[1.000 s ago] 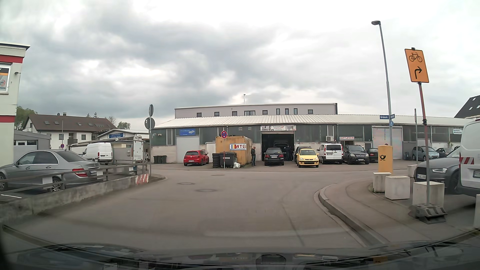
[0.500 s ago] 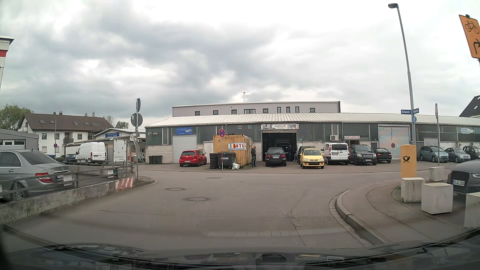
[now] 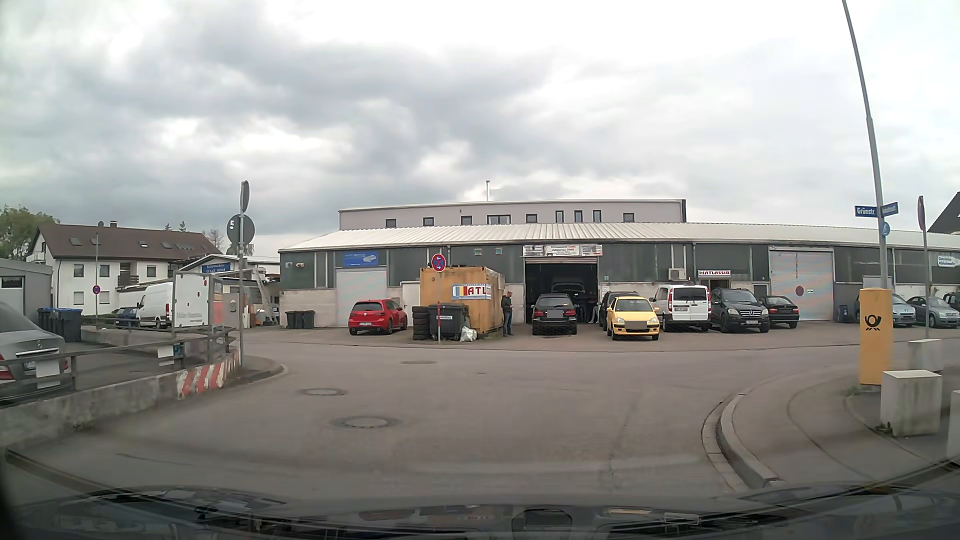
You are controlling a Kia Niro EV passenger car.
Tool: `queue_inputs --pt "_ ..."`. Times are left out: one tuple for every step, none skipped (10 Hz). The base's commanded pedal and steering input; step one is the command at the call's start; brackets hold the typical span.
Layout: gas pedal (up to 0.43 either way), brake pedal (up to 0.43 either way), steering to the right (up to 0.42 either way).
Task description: Follow the waypoints while adhering to traffic rules and regulations
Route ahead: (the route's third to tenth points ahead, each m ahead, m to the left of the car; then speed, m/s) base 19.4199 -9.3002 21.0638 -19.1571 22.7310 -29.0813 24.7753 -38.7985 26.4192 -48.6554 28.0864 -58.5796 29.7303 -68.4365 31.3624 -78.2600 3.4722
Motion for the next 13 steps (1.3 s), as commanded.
queue_inputs --pt "0.0 0.0 0.013" --pt "0.0 0.0 0.015" --pt "0.0 0.0 0.021" --pt "0.0 0.0 0.028" --pt "0.0 0.0 0.038" --pt "0.0 0.0 0.048" --pt "0.0 0.0 0.06" --pt "0.0 0.0 0.072" --pt "0.0 0.0 0.086" --pt "0.008 0.0 0.104" --pt "0.008 0.0 0.119" --pt "0.02 0.0 0.141" --pt "0.02 0.0 0.164"
